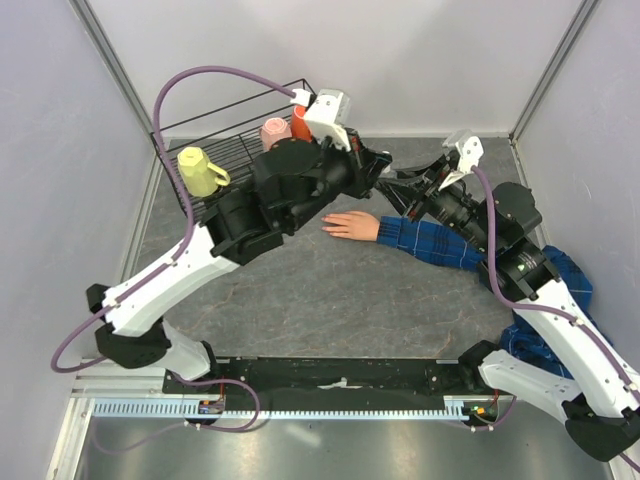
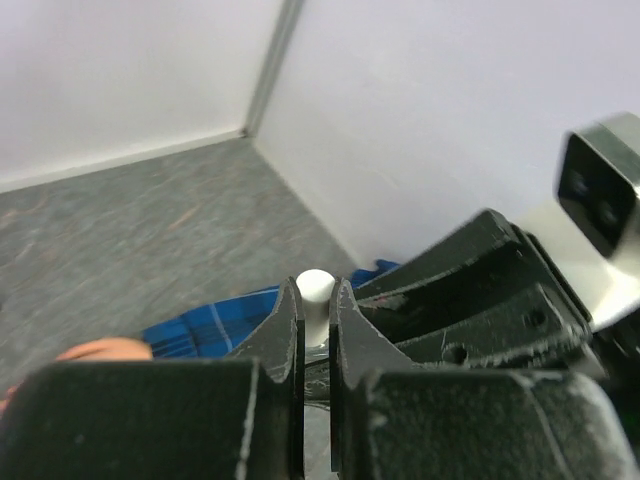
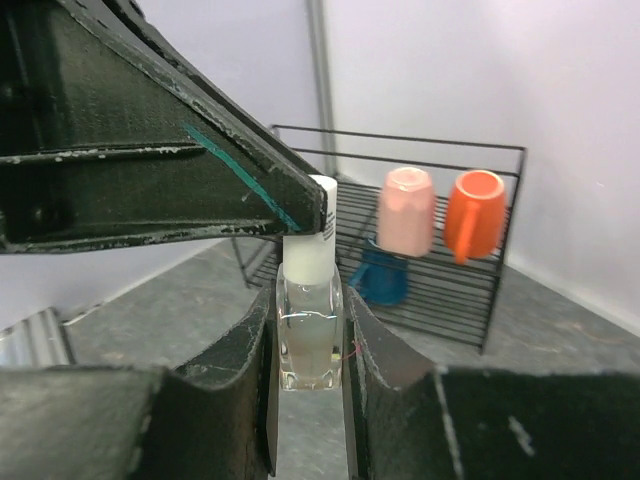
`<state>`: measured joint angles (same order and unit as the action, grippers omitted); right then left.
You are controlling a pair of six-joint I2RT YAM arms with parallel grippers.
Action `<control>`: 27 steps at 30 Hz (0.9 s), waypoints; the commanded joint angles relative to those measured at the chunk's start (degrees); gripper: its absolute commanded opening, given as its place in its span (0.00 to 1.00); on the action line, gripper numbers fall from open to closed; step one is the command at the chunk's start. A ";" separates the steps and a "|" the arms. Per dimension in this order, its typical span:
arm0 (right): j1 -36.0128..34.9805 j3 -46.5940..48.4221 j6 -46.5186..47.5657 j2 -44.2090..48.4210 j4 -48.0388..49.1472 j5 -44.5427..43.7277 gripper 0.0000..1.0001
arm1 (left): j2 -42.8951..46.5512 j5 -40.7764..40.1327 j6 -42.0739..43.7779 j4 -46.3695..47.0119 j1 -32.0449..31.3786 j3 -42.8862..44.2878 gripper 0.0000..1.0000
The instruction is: Paint the nails
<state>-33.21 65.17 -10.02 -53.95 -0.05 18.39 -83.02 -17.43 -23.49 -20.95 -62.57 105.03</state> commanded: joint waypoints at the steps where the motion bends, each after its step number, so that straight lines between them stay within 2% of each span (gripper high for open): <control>1: -1.07 -0.74 4.66 -0.45 -3.20 -5.03 0.00 | -4.69 -7.88 -6.22 -8.23 -3.09 7.21 0.02; 8: -1.15 -1.36 4.66 0.16 -2.32 -3.89 0.00 | -2.59 1.86 -2.98 -4.28 -3.09 3.44 0.02; 9: -1.15 -1.27 4.49 0.16 -2.32 -3.63 0.00 | -0.93 3.18 -2.19 -3.06 -3.00 2.29 0.08; 10: -1.07 -1.27 4.48 0.25 -2.14 -3.28 0.00 | -0.04 6.32 -0.53 -2.00 -3.00 1.15 0.24; 11: -1.07 -1.27 4.48 0.25 -2.23 -2.41 0.00 | 0.84 7.66 0.27 0.01 -3.00 -1.21 0.34; 12: -1.07 -1.27 4.48 0.25 -2.23 -2.05 0.00 | 2.76 8.81 1.24 0.81 -2.83 -2.19 0.50; 13: -1.15 -1.10 4.48 0.43 -2.32 -1.44 0.00 | 3.74 10.64 2.73 1.87 -2.65 -3.85 0.56; 15: -1.07 -1.01 4.31 0.43 -2.23 0.58 0.00 | 6.02 16.07 5.10 2.67 -1.34 -5.01 0.77; 16: -1.07 -0.66 4.05 0.25 -2.40 1.55 0.00 | 6.47 19.07 6.07 2.76 -0.55 -5.19 0.95; 17: -0.98 -0.39 3.96 0.08 -2.49 2.60 0.00 | 6.82 21.54 6.78 2.41 1.20 -5.10 1.00; 21: -0.80 0.31 2.82 -0.63 -2.58 7.79 0.00 | 8.57 30.06 7.49 2.14 6.30 -5.89 0.99; 23: -0.71 0.92 1.85 -0.71 -2.49 9.46 0.00 | 10.07 35.68 4.52 5.45 11.73 -8.69 0.93; 24: -0.71 1.36 1.50 -0.89 -2.15 11.47 0.00 | 10.34 43.11 2.93 7.05 13.85 -9.92 0.91; 25: -0.54 1.54 0.45 -1.15 -1.79 12.71 0.00 | 10.51 47.01 1.09 9.33 17.96 -12.29 0.91; 26: -0.45 1.63 -0.17 -1.41 -1.10 13.94 0.00 | 10.25 55.49 -2.23 13.61 19.66 -13.35 0.89; 27: -0.36 2.07 -0.70 -1.68 -0.65 16.21 0.00 | 9.90 59.49 -3.66 16.53 21.15 -14.23 0.88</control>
<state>-33.95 64.12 -7.88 -55.22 -5.13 26.65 -72.79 17.19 -20.18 -16.16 -48.45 95.07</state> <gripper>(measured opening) 0.299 0.907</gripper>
